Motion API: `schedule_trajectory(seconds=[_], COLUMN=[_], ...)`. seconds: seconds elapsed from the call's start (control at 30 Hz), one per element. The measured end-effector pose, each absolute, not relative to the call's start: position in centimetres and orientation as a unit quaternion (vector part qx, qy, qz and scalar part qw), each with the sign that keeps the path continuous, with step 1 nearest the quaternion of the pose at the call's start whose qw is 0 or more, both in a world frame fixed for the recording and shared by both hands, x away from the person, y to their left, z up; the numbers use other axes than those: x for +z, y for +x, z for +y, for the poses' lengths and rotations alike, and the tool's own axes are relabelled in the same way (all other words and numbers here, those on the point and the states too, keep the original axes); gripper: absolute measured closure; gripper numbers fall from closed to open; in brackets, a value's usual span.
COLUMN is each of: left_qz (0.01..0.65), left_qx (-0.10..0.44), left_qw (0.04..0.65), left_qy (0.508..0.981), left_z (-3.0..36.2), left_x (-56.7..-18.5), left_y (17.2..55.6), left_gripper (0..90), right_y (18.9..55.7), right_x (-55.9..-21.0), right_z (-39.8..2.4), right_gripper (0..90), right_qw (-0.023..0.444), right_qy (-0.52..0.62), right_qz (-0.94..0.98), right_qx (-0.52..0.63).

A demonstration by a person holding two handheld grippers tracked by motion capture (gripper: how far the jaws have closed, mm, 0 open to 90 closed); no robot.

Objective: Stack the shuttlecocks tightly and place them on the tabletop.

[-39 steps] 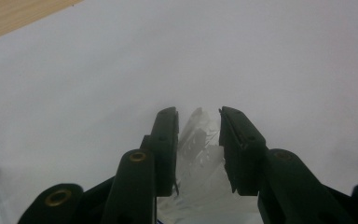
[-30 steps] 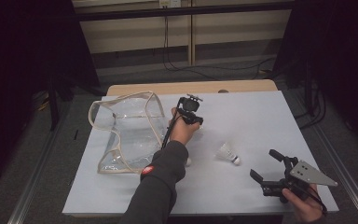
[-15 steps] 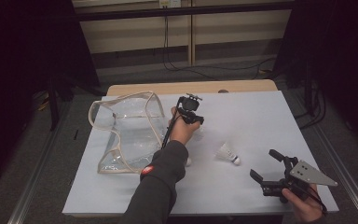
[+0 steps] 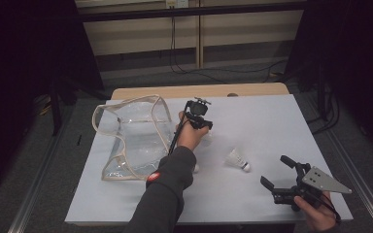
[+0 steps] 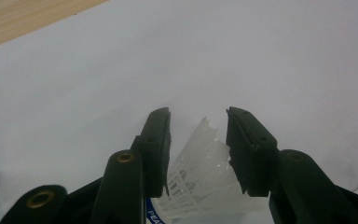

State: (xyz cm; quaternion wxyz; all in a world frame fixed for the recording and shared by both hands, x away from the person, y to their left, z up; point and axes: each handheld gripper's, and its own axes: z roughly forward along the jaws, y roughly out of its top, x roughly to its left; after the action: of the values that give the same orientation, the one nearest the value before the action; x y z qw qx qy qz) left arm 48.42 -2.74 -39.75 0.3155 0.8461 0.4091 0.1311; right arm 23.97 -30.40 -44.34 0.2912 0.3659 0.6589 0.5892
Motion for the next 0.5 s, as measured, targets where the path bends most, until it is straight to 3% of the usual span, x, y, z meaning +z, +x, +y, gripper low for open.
schedule_trajectory(seconds=[0.3, 0.5], left_qz=[0.413, 0.414], left_qx=[0.132, 0.128], left_qw=[0.319, 0.319], left_qy=[0.843, 0.843], left_z=[-2.62, -2.62], left_x=[-39.62, -39.50], left_y=[48.44, 48.36], left_gripper=[58.0, 51.6], right_y=[23.97, 23.97], right_x=[-44.33, -44.33], right_z=[-30.39, -30.37], right_gripper=[1.1, 1.1], right_qw=[0.291, 0.292], right_qy=[0.366, 0.366], right_qz=[0.659, 0.660], right_qx=[0.590, 0.588])
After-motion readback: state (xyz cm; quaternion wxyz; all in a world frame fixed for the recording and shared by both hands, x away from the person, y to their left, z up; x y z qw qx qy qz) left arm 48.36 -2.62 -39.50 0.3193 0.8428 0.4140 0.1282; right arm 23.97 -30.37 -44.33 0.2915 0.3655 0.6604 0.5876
